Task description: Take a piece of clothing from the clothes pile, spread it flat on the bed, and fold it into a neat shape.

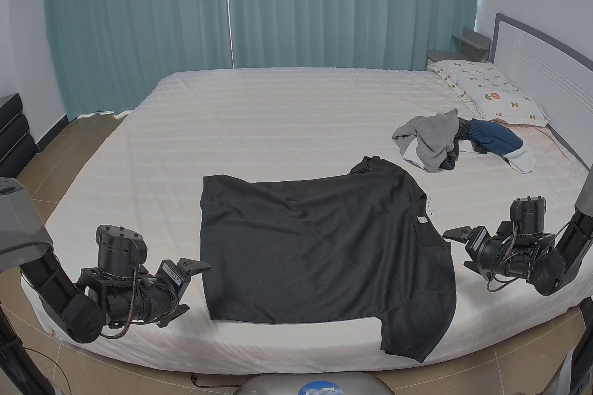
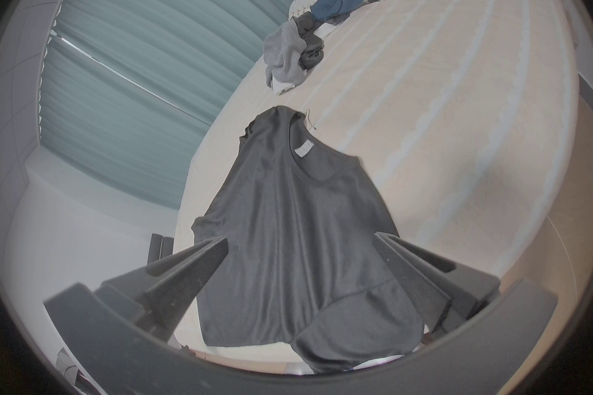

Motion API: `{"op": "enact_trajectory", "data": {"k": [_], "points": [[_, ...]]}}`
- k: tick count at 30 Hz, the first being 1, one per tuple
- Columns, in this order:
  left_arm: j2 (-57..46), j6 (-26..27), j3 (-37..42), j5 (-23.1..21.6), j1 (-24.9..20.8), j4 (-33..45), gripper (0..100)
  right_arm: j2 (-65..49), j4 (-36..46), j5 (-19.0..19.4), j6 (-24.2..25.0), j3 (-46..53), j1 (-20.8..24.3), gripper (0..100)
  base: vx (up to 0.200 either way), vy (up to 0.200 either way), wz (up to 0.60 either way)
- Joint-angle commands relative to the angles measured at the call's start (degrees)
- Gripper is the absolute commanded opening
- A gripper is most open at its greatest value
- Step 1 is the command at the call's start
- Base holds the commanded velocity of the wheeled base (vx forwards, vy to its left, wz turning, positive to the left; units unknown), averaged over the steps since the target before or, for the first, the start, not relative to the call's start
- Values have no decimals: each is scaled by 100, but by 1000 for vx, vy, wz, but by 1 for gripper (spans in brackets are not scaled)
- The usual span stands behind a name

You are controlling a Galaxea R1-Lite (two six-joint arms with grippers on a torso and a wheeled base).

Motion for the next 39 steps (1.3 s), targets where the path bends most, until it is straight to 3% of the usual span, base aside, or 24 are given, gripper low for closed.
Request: {"op": "enact_trajectory", "data": {"k": [1, 10, 20, 33, 39], "points": [[4, -9, 11, -1, -117, 13, 100, -4, 0, -25, -17, 99, 125, 100, 0, -200, 0], [22, 18, 11, 52, -134, 31, 100, -48, 0, -42, -26, 170, 152, 100, 0, -200, 0], [356, 35, 20, 113, -363, 75, 100, 5, 0, -51, -35, 249, 275, 100, 0, 0, 0], [1165, 211, -51, 1107, -1145, 13, 100, 49, 0, -7, -17, 284, 310, 100, 0, 0, 0], [1419, 369, -314, 1335, -1154, -5, 100, 49, 0, 2, -17, 275, 319, 100, 0, 0, 0]]}}
